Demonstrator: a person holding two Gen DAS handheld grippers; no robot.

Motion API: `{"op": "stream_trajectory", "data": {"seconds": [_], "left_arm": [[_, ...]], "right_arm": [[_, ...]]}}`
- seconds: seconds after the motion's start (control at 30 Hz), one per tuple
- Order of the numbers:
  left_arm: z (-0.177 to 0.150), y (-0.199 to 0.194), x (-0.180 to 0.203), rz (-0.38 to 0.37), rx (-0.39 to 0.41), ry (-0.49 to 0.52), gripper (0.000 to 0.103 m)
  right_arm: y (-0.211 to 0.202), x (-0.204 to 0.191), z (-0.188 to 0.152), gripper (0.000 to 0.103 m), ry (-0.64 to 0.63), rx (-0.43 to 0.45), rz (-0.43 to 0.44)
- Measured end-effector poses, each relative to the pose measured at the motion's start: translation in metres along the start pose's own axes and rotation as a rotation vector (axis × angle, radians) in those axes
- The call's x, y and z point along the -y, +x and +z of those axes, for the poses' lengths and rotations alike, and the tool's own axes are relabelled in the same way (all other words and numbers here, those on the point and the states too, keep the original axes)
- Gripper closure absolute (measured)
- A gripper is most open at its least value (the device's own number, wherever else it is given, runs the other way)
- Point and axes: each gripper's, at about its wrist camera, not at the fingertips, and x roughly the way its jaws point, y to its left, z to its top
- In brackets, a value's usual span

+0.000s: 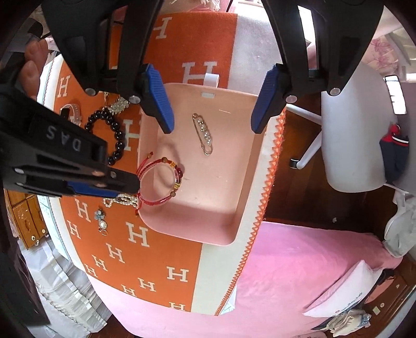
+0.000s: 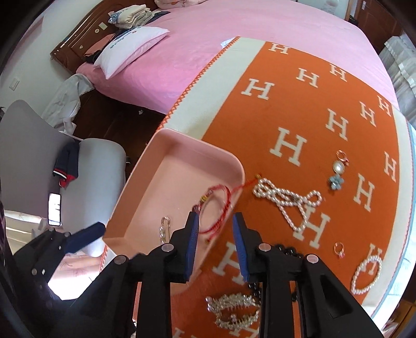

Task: Organize jewelry
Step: 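Carry the brooch with the left tool into the pink tray while the right drops the red bracelet there, then move the left tool to the black bead bracelet while the right moves to the pearl bracelet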

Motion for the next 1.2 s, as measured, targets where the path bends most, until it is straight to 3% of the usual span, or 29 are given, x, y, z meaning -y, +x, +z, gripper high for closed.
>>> {"op": "stream_trajectory", "data": {"seconds": [0.33, 0.43, 0.67, 1.03, 1.2], "left_arm": [[-0.013, -0.016, 0.013, -0.023, 0.023, 0.064, 0.044], [-0.016, -0.021, 0.017, -0.022, 0.032, 0.079, 0.044], [-0.020, -0.028, 0.023, -0.047, 0.036, 0.108, 0.044], [-0.024, -0.041, 0.045, -0.073, 0.107, 0.202, 0.044], [-0.024, -0.038, 0.055, -0.082, 0.103, 0.240, 0.044]], "right_arm": [[-0.033, 0.010, -0.043, 0.074, 0.053, 0.011, 0.002], [-0.046, 0.014, -0.054, 0.069, 0.073, 0.032, -0.006], [-0.073, 0.030, -0.080, 0.069, 0.145, 0.078, -0.011], [-0.110, 0.081, -0.123, 0.069, 0.304, 0.154, -0.031], [-0.126, 0.115, -0.155, 0.069, 0.403, 0.192, -0.043]]}}
